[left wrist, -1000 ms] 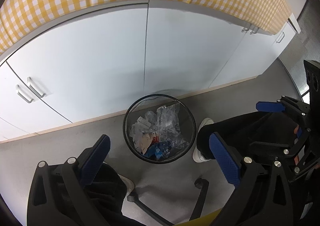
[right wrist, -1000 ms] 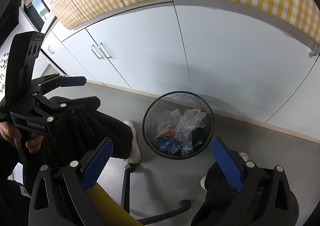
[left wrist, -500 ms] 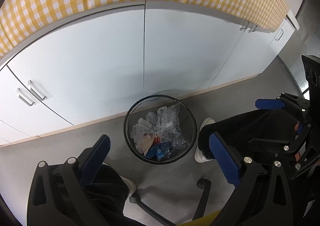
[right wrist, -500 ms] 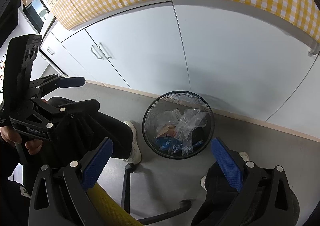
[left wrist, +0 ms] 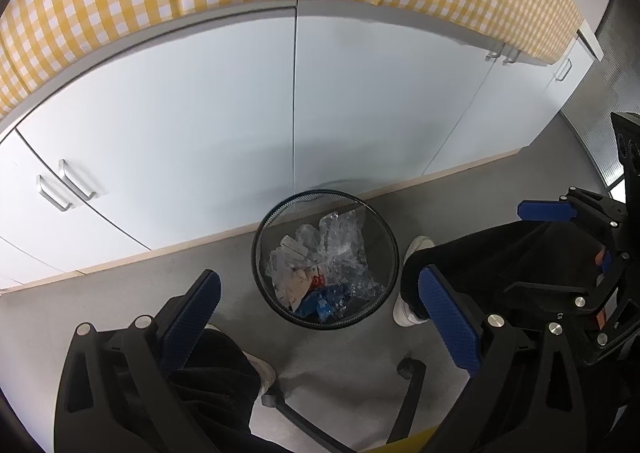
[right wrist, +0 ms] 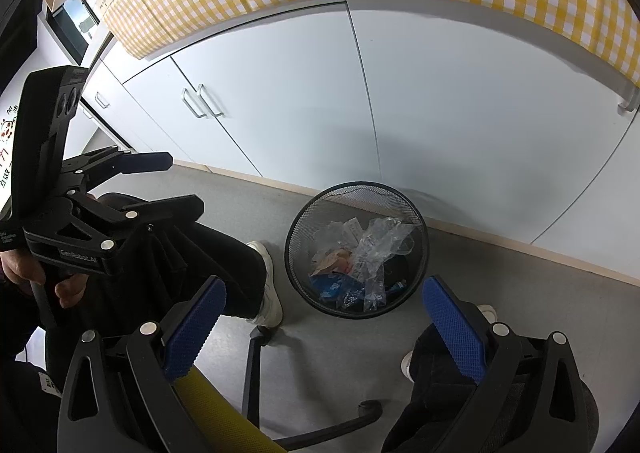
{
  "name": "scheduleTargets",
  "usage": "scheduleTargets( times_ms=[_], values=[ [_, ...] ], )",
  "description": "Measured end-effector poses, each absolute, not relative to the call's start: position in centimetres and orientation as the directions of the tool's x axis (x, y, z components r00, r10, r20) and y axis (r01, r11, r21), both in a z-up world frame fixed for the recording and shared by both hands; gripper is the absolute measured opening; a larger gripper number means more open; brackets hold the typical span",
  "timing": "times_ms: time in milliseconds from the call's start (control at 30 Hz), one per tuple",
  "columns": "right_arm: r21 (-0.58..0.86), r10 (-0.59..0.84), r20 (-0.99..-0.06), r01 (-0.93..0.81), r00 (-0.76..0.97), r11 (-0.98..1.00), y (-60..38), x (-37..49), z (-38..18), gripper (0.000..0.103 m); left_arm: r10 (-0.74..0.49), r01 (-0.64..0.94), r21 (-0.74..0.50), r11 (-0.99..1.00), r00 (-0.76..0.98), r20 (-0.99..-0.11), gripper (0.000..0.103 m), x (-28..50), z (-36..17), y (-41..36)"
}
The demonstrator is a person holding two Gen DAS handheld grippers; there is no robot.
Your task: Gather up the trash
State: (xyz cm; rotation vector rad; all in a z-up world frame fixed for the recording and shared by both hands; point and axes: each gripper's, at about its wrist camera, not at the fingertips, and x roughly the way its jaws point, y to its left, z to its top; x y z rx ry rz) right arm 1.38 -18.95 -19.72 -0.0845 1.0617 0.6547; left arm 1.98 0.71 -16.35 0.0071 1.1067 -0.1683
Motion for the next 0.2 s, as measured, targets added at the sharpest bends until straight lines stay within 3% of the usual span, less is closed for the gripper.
scheduleTargets(
  times_ms=[200],
  values=[
    [0.238,0.457,-0.831,-0.539,0.317,0.808,-18.89,1.35,-19.73,0.099,-0.127,0.143,-0.071,0.987,0.436,-0.891,0.099,1.97,-16.37,0.41]
  ],
)
